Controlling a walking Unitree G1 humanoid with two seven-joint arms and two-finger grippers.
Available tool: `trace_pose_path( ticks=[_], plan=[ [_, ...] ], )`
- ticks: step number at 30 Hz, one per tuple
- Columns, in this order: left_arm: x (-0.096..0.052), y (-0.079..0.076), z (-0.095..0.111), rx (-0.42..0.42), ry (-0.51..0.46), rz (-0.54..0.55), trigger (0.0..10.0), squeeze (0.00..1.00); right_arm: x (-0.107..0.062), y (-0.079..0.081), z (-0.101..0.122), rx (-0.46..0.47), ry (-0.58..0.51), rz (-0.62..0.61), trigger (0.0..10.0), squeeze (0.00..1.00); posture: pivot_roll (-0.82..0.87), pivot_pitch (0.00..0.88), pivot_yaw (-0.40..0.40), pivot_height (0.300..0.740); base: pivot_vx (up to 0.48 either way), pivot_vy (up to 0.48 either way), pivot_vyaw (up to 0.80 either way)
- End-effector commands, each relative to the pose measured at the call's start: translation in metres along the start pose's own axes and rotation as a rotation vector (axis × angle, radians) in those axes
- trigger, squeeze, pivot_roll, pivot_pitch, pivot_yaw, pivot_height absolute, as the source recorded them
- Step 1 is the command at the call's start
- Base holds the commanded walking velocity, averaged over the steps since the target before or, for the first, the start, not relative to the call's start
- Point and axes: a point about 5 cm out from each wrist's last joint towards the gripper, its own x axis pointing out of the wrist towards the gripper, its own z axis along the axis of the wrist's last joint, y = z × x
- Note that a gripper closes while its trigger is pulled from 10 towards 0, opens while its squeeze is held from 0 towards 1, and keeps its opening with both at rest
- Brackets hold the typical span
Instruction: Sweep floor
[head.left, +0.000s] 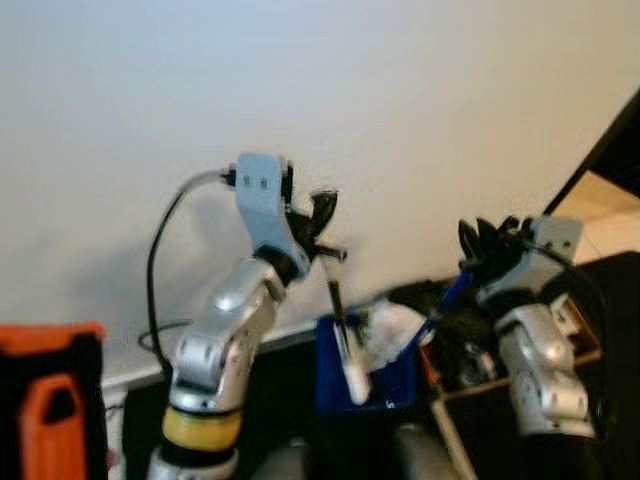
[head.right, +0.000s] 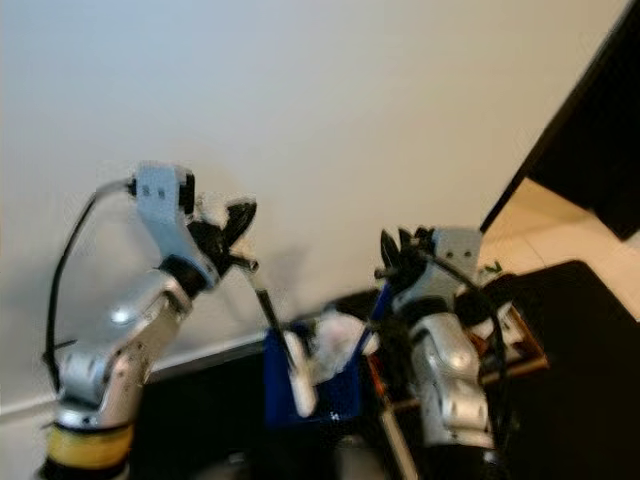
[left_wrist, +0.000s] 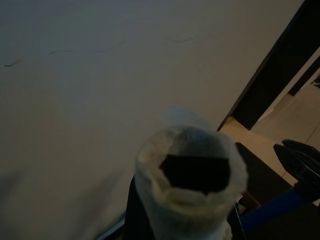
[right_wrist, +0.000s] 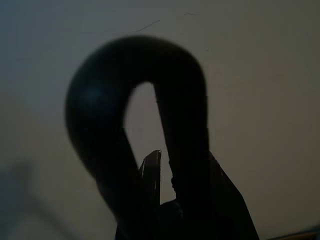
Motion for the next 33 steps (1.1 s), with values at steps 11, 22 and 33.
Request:
trace_pose_path(
  ticks=[11,22,33],
  plan=[
    [0.000,-0.002,-0.003,0.007,0.017,-0.007,10.0,0.00,0.000,0.000,0.007,0.011,-0.032,0.010,10.0,0.00,0.10,0.130,0.050,0.740,0.000,0.000,-0.76],
    [-0.001,-0.002,-0.004,0.010,0.021,-0.002,10.0,0.00,-0.001,0.002,0.005,0.001,-0.025,0.016,10.0,0.00,0.11,0.134,0.053,0.740,0.000,0.000,-0.27],
    [-0.001,0.000,-0.009,0.020,0.043,0.007,10.0,0.00,-0.001,0.003,-0.005,-0.009,0.015,0.028,10.0,0.00,0.11,0.142,0.057,0.740,0.000,0.000,0.00]
  ],
)
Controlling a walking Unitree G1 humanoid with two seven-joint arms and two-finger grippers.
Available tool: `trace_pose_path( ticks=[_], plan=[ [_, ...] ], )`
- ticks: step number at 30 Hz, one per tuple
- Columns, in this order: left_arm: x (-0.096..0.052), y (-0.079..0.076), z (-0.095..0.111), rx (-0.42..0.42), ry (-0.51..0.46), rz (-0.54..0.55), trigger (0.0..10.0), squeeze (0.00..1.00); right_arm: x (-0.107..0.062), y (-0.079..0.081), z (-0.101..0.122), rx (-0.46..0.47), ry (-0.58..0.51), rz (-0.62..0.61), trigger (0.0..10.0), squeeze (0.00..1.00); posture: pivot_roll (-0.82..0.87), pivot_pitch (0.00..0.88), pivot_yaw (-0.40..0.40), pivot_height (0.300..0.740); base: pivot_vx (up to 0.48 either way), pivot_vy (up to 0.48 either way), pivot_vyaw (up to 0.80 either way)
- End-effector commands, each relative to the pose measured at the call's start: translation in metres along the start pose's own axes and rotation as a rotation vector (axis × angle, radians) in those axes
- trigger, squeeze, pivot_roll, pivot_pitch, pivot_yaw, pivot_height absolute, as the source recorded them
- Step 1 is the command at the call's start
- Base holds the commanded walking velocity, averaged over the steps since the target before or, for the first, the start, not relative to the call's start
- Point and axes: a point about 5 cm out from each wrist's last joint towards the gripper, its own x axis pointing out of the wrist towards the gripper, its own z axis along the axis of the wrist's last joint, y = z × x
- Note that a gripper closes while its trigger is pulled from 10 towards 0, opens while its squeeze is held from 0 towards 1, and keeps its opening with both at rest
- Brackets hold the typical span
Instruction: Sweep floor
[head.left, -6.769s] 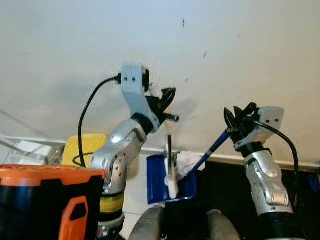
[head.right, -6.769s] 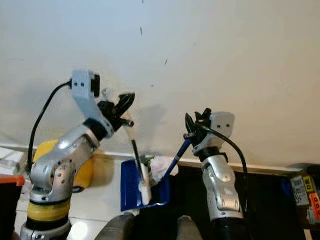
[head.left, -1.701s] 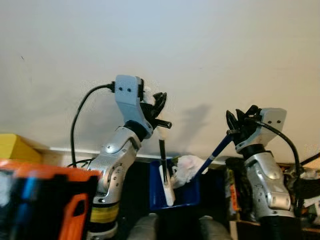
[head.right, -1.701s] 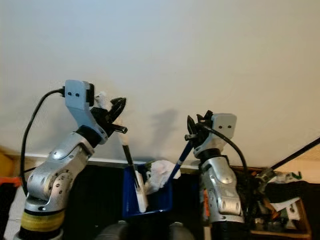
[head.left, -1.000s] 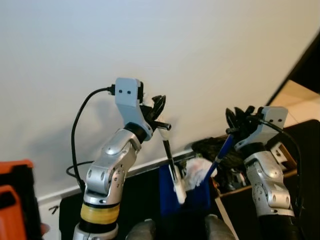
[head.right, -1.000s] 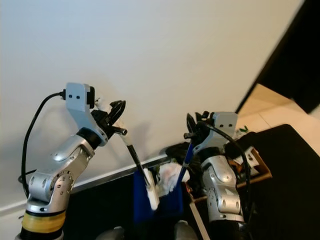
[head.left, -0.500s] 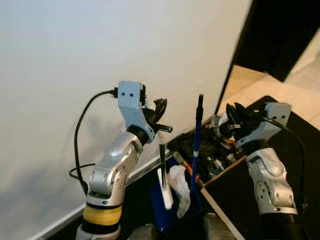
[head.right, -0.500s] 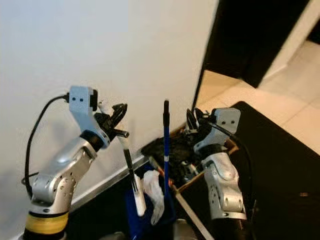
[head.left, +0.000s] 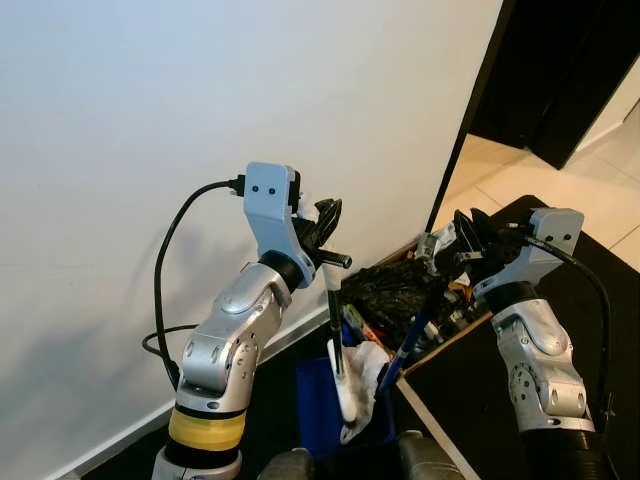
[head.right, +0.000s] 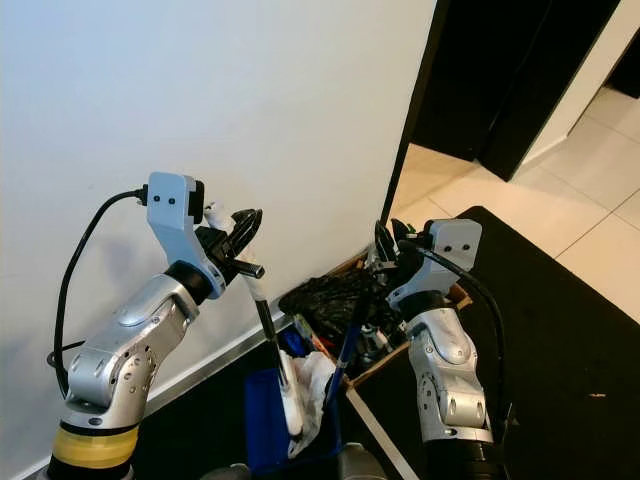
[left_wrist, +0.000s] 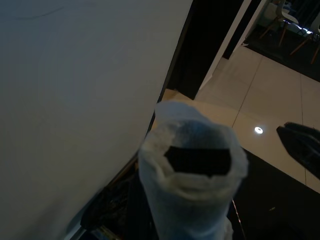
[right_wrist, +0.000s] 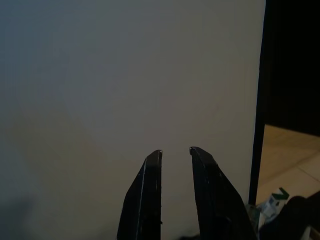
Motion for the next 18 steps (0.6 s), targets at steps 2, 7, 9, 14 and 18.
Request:
trace_pose_path(
  ticks=[2,7,9,14,18],
  plan=[
    [-0.003,0.005,-0.004,0.015,0.013,0.020,10.0,0.00,-0.001,0.003,-0.011,0.004,0.041,0.021,10.0,0.00,0.11,0.143,0.057,0.740,0.000,0.000,0.00],
    [-0.004,0.006,-0.005,0.017,0.018,0.028,10.0,0.00,-0.004,0.005,-0.014,0.018,0.044,0.037,10.0,1.00,0.12,0.143,0.054,0.740,0.000,0.000,0.00],
    [-0.005,0.007,-0.005,0.017,0.019,0.030,10.0,0.00,-0.005,0.005,-0.012,0.014,0.038,0.035,10.0,1.00,0.12,0.143,0.054,0.740,0.000,0.000,0.00],
    [-0.004,0.006,-0.005,0.016,0.021,0.028,10.0,0.00,-0.008,0.004,0.001,-0.008,-0.025,0.037,10.0,1.00,0.11,0.143,0.055,0.740,0.000,0.000,0.00],
    [-0.004,0.005,-0.006,0.017,0.023,0.023,10.0,0.00,-0.011,0.012,0.009,-0.019,-0.037,0.093,10.0,1.00,0.11,0.144,0.057,0.740,0.000,0.000,0.00]
  ],
)
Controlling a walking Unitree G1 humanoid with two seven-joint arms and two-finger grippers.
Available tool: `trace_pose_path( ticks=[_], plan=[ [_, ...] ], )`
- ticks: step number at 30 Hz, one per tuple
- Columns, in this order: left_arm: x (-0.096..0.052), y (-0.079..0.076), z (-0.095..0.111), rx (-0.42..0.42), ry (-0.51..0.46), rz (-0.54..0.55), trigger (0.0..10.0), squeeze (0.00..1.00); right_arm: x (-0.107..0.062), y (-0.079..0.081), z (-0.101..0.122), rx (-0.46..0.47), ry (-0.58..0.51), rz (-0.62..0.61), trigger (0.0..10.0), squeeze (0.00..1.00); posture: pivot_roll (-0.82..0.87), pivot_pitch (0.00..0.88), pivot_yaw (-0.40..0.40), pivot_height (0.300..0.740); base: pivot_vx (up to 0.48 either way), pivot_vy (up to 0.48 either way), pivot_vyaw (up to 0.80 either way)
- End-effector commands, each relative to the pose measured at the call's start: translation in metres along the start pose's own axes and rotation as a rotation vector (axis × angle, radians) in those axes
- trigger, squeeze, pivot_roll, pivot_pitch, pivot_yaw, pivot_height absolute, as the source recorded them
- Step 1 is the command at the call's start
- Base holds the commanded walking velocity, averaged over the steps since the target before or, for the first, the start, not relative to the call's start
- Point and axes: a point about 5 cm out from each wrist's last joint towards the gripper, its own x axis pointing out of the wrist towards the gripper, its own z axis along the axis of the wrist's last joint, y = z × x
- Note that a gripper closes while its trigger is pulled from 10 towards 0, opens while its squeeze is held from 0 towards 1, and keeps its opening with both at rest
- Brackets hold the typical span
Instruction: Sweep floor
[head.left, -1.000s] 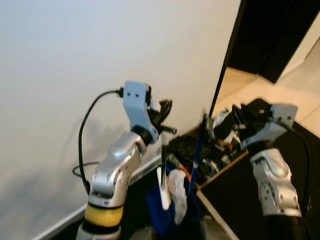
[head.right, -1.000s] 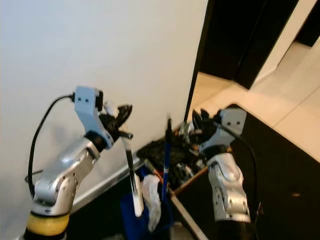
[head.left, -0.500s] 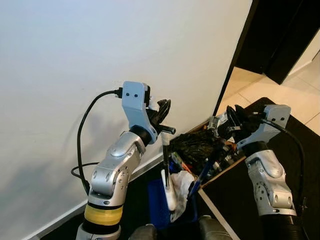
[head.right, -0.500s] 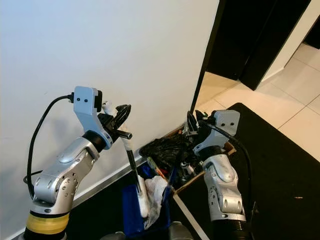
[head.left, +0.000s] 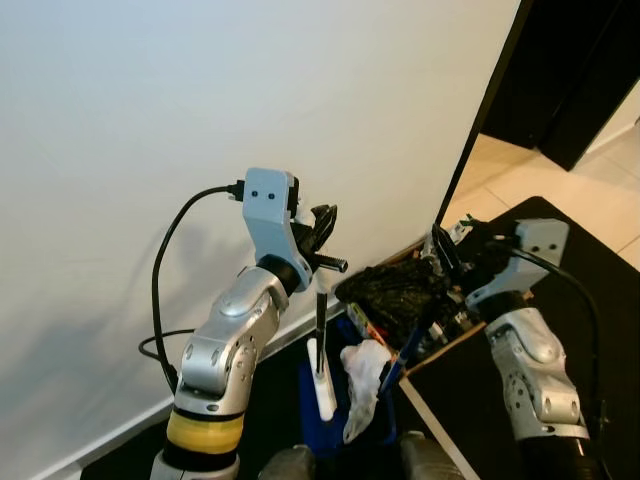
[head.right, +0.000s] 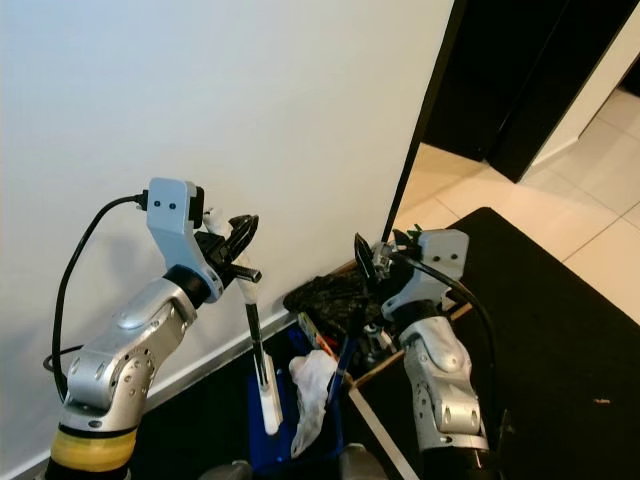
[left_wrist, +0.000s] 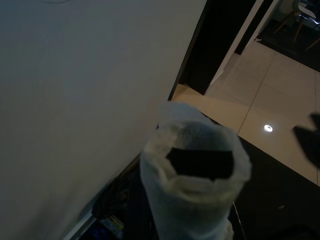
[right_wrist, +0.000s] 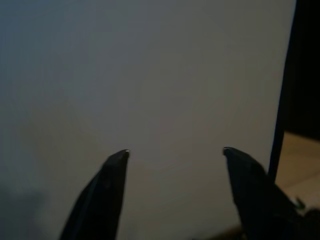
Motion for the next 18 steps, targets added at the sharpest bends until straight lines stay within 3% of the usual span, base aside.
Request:
trace_pose_path(
  ticks=[1,2,3,4,5,6,8,11,18],
  plan=[
    [-0.002,0.002,-0.001,0.010,0.001,0.001,10.0,0.00,-0.005,0.008,0.000,-0.007,0.021,0.054,10.0,1.00,0.11,0.144,0.057,0.740,0.000,0.000,0.00],
    [-0.002,0.002,-0.001,0.010,0.001,0.001,10.0,0.00,-0.005,0.008,0.000,-0.007,0.021,0.054,10.0,1.00,0.11,0.144,0.057,0.740,0.000,0.000,0.00],
    [-0.002,0.002,-0.001,0.010,0.001,0.000,10.0,0.00,-0.009,0.013,0.001,-0.019,0.026,0.089,10.0,0.69,0.11,0.148,0.053,0.740,0.000,0.000,0.00],
    [-0.002,0.003,-0.001,0.011,0.002,0.001,10.0,0.00,-0.015,0.020,0.002,-0.038,0.037,0.131,10.0,0.00,0.11,0.150,0.051,0.740,0.000,0.000,0.00],
    [-0.002,0.003,-0.001,0.011,0.002,0.001,10.0,0.00,-0.015,0.020,0.002,-0.038,0.037,0.131,10.0,0.00,0.11,0.150,0.051,0.740,0.000,0.000,0.00],
    [-0.003,0.003,-0.001,0.012,0.004,0.002,10.0,0.00,-0.028,0.031,0.000,-0.065,0.074,0.187,10.0,0.00,0.10,0.152,0.046,0.740,0.000,0.000,0.00],
    [-0.004,0.003,-0.002,0.011,0.006,0.003,10.0,0.00,-0.039,0.038,-0.004,-0.085,0.115,0.218,10.0,0.00,0.10,0.154,0.044,0.740,0.000,0.000,0.00],
    [-0.004,0.003,-0.003,0.010,0.008,0.003,10.0,0.00,-0.046,0.042,-0.007,-0.098,0.143,0.228,10.0,0.00,0.10,0.155,0.044,0.740,0.000,0.000,0.00],
    [-0.004,0.002,-0.004,0.008,0.009,0.000,10.0,0.00,-0.061,0.028,-0.017,-0.183,0.184,0.033,10.0,0.00,0.09,0.156,0.038,0.740,0.000,0.000,0.00]
  ],
)
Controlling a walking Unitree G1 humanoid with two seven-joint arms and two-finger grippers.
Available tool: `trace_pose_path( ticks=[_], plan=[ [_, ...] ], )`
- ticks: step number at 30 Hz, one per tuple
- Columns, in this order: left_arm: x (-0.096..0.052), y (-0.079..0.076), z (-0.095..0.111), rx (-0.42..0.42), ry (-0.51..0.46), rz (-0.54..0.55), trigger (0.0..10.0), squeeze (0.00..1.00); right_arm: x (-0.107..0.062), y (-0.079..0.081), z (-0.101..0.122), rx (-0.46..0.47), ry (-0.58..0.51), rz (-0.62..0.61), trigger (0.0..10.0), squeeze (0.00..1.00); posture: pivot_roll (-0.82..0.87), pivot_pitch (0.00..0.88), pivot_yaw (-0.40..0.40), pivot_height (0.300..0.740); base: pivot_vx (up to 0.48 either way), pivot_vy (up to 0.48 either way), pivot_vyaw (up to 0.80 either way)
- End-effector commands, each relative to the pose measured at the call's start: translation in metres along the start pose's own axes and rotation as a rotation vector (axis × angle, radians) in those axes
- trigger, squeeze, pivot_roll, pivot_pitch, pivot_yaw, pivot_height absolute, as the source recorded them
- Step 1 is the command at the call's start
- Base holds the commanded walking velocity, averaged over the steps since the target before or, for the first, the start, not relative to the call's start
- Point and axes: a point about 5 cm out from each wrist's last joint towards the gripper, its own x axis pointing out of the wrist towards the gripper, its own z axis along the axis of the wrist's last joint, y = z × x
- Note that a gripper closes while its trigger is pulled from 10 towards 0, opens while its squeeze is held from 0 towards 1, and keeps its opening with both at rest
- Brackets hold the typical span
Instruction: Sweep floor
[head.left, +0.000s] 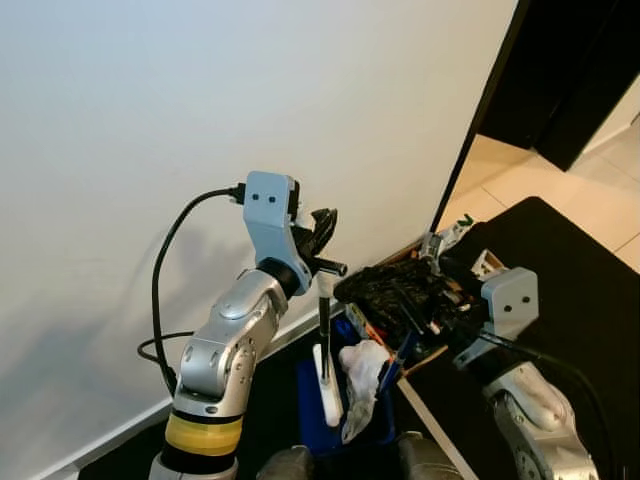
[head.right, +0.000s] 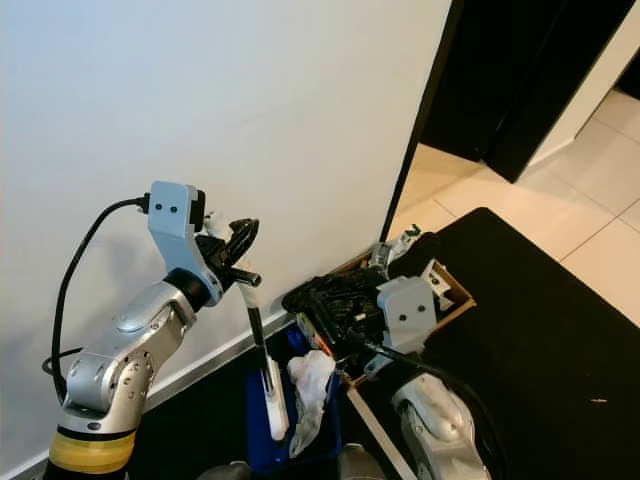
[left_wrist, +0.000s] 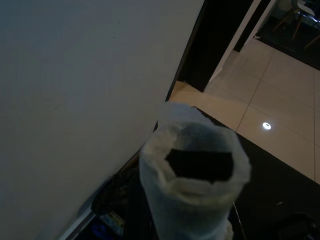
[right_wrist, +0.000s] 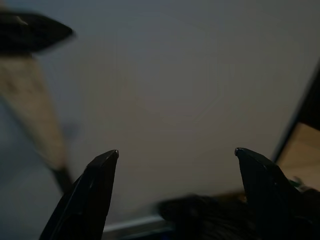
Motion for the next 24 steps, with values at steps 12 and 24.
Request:
trace_pose_path(
  ticks=[12,24],
  plan=[
    [-0.001,0.001,-0.002,0.009,0.000,-0.001,10.0,0.00,-0.007,-0.006,-0.037,-0.005,0.164,-0.110,10.0,0.00,0.09,0.152,0.041,0.740,0.000,0.000,0.00],
    [-0.002,0.006,0.010,0.012,-0.027,0.009,10.0,0.00,0.020,-0.017,-0.064,-0.025,0.215,-0.122,10.0,0.00,0.12,0.142,0.052,0.740,0.000,0.000,0.00]
  ],
)
